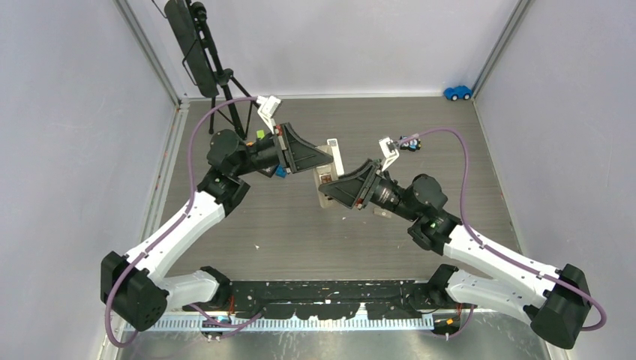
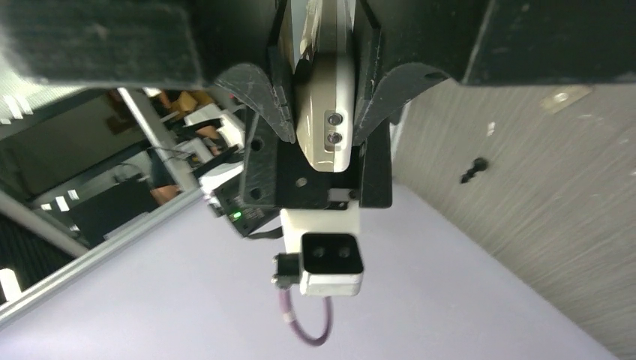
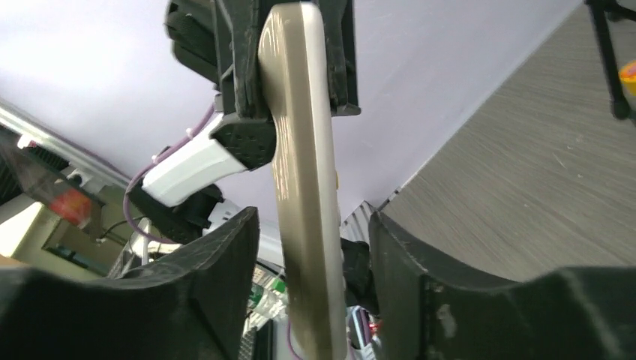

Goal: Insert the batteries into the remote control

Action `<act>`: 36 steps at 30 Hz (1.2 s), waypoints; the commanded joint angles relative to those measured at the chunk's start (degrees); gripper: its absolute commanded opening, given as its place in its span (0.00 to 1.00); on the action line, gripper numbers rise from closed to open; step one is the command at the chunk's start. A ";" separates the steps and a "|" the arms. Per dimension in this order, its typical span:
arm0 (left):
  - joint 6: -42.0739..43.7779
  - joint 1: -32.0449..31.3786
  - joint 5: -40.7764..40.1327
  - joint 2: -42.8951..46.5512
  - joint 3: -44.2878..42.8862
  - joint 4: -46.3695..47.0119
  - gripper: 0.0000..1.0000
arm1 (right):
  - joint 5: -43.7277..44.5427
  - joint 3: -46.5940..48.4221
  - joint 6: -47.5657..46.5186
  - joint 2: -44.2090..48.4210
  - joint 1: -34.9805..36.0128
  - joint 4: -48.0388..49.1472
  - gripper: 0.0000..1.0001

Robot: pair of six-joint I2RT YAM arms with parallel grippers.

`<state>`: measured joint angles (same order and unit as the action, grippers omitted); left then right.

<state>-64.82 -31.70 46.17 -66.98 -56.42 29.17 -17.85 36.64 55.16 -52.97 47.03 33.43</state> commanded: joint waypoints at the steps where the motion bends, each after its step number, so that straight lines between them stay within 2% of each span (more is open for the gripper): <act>1: 13.11 1.22 -1.84 3.84 -1.23 -11.75 0.00 | 6.83 4.57 -5.43 2.62 -0.58 -13.02 0.69; 4: 23.94 1.42 -9.51 5.71 -1.62 -25.18 0.00 | 16.24 6.34 -8.47 5.47 -1.70 -27.93 0.74; 7: 30.43 1.90 -16.33 7.10 -0.17 -33.29 0.00 | 26.98 8.07 -9.86 8.03 -5.09 -43.25 0.74; 10: 32.39 2.00 -19.02 7.94 2.72 -34.67 0.00 | 33.50 9.33 -9.31 7.68 -10.36 -54.01 0.73; 14: 32.36 2.00 -18.74 7.67 5.60 -34.09 0.00 | 39.71 13.17 -6.25 0.90 -16.33 -64.46 0.67; 20: 31.92 2.00 -18.75 7.17 7.16 -32.34 0.00 | 38.00 19.34 -4.95 -16.67 -23.34 -66.39 0.58; 24: 31.38 2.00 -17.04 6.45 8.54 -30.11 0.00 | 33.75 23.28 -5.45 -27.32 -26.54 -61.42 0.57; 29: 30.02 2.00 -13.71 5.46 10.39 -25.99 0.00 | 34.57 32.00 -2.50 -40.19 -27.25 -60.81 0.57; 36: 30.20 2.00 -13.39 6.30 11.05 -25.31 0.00 | 37.99 41.33 1.84 -52.57 -27.25 -62.68 0.57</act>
<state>-34.46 -29.87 31.16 -61.76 -45.47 -1.23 16.64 72.25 53.21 -101.45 19.70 -28.77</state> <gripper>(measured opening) 0.285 0.574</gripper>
